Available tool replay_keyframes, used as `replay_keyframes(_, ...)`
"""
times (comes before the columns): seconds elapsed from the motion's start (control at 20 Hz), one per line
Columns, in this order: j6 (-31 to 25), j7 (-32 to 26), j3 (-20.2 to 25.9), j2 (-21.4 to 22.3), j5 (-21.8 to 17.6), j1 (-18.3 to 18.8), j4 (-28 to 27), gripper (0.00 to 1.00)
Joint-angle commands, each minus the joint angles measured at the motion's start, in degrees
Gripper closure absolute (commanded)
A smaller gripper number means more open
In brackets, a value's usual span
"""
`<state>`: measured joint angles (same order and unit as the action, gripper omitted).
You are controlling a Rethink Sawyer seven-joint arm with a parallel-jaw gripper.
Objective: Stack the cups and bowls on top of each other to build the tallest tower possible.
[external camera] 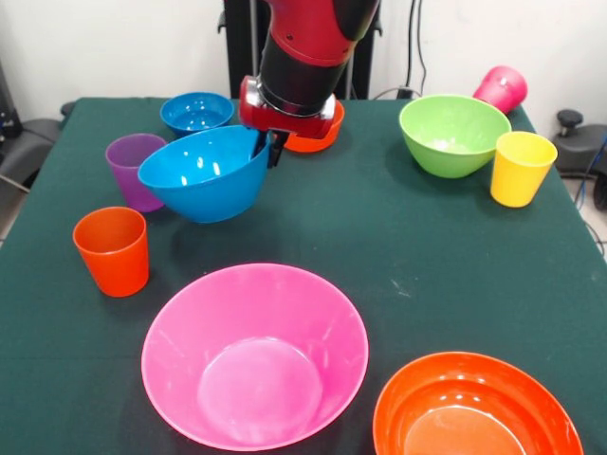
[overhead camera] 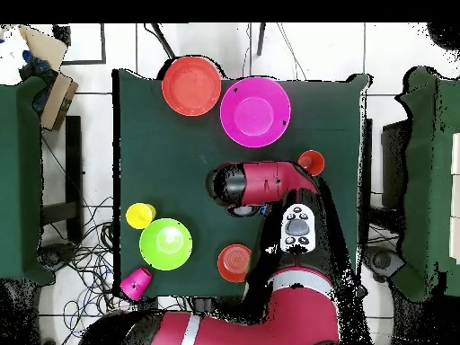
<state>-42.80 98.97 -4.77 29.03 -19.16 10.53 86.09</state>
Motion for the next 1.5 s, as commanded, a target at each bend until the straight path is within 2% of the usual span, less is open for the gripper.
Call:
replay_keyframes(0.05, -3.6, -3.2, 7.2, -0.8, -0.1, 0.2, -3.8, 1.00)
replay_keyframes(0.65, -5.0, -3.5, 7.5, -1.2, -0.3, 0.3, -4.9, 1.00)
replay_keyframes(1.5, -12.0, -5.0, 9.2, -1.3, 0.8, 0.8, -9.0, 1.00)
